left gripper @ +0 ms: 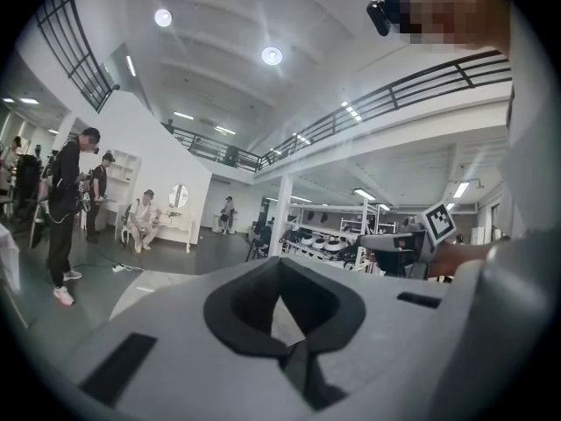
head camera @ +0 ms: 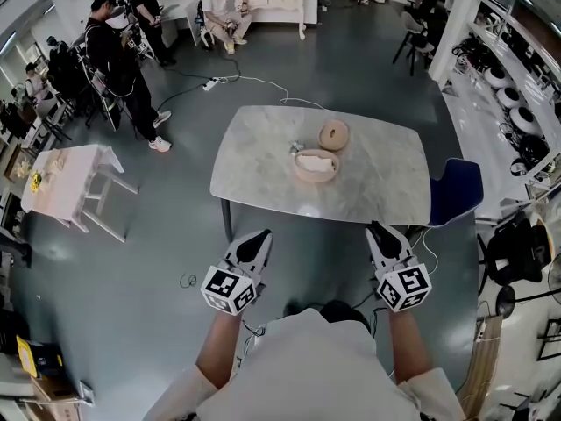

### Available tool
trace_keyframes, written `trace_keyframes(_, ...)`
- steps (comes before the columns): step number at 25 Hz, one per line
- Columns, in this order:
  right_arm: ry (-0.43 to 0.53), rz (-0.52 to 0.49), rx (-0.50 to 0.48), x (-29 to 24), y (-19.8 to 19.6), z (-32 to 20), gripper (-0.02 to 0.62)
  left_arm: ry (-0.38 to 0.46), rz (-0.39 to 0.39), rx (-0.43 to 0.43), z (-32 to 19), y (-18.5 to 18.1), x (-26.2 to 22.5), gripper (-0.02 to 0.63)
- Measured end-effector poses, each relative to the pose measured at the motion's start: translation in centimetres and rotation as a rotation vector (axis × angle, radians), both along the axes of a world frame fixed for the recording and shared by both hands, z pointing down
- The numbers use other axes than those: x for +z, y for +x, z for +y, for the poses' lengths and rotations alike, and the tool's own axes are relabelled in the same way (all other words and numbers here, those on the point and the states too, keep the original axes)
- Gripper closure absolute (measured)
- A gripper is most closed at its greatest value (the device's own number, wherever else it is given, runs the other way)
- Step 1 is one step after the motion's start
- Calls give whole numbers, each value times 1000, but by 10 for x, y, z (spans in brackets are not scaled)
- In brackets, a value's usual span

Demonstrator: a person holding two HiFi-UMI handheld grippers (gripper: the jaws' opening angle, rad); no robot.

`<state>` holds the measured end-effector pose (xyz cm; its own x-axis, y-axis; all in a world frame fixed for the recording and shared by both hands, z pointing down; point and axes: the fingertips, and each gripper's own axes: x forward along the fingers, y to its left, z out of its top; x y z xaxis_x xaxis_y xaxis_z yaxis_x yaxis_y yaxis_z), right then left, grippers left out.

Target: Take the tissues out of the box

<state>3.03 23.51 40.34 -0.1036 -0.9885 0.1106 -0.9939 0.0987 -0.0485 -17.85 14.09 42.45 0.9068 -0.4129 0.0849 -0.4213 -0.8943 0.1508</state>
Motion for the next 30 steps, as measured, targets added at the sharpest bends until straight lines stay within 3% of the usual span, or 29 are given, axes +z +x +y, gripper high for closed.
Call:
trace_keyframes(15, -23, -10, -2, 12, 7, -28, 517, -23, -13, 0, -29, 8, 12, 600)
trace_keyframes(30, -79, -11, -100, 34, 84, -130, 512, -53, -47, -72, -105, 83, 24, 598)
